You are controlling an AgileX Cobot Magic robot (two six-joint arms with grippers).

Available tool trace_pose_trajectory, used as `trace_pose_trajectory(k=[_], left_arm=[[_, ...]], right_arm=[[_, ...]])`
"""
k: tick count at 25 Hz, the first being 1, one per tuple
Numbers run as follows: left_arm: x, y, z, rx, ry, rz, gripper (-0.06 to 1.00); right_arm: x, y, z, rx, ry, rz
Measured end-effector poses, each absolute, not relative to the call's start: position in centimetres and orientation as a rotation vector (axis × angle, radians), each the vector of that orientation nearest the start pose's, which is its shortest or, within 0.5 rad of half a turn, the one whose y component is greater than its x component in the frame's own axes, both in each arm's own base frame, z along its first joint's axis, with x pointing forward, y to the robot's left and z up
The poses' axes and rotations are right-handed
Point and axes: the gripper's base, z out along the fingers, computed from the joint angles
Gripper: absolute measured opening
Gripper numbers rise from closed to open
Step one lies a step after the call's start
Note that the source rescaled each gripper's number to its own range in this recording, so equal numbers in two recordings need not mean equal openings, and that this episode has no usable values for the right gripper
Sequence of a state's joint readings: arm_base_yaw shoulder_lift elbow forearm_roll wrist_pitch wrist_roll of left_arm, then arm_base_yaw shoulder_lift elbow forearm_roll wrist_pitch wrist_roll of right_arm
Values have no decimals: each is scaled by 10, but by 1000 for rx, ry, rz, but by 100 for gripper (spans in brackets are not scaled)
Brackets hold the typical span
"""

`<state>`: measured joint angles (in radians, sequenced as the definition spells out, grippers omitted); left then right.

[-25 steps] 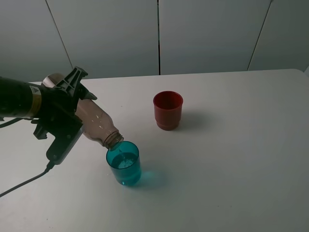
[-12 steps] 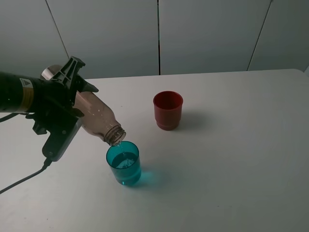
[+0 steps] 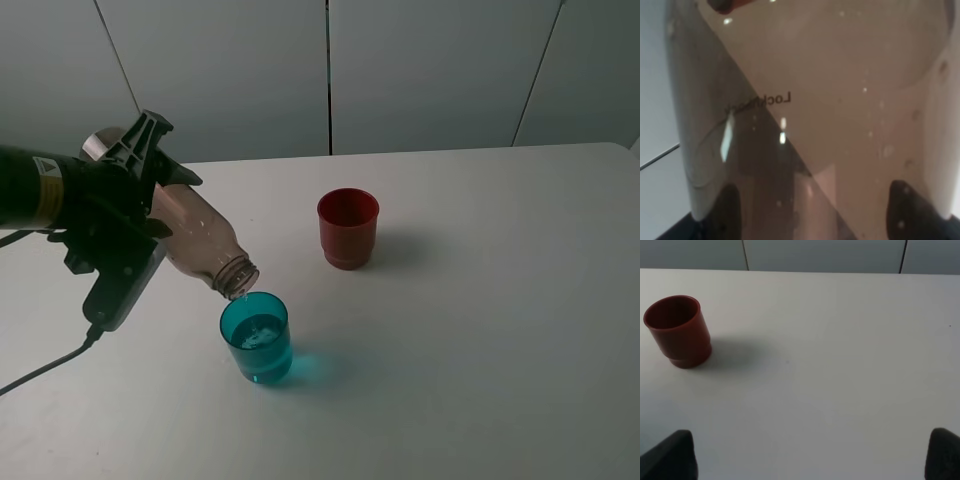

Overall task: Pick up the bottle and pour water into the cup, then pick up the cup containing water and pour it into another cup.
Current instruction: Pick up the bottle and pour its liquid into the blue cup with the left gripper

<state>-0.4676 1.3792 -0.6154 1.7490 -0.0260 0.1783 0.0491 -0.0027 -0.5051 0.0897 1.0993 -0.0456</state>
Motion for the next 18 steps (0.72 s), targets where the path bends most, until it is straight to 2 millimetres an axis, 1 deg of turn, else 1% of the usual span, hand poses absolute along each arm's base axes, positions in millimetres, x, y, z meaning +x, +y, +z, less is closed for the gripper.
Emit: trace_pose_trajectory(k=[7,18], left_arm=[[235,-121,211,2208,842,732,31],[231,-125,210,2209,806,665,31]], right_arm=[[-8,7,276,-105,2071,110],[-8,7,276,-105,2071,110]])
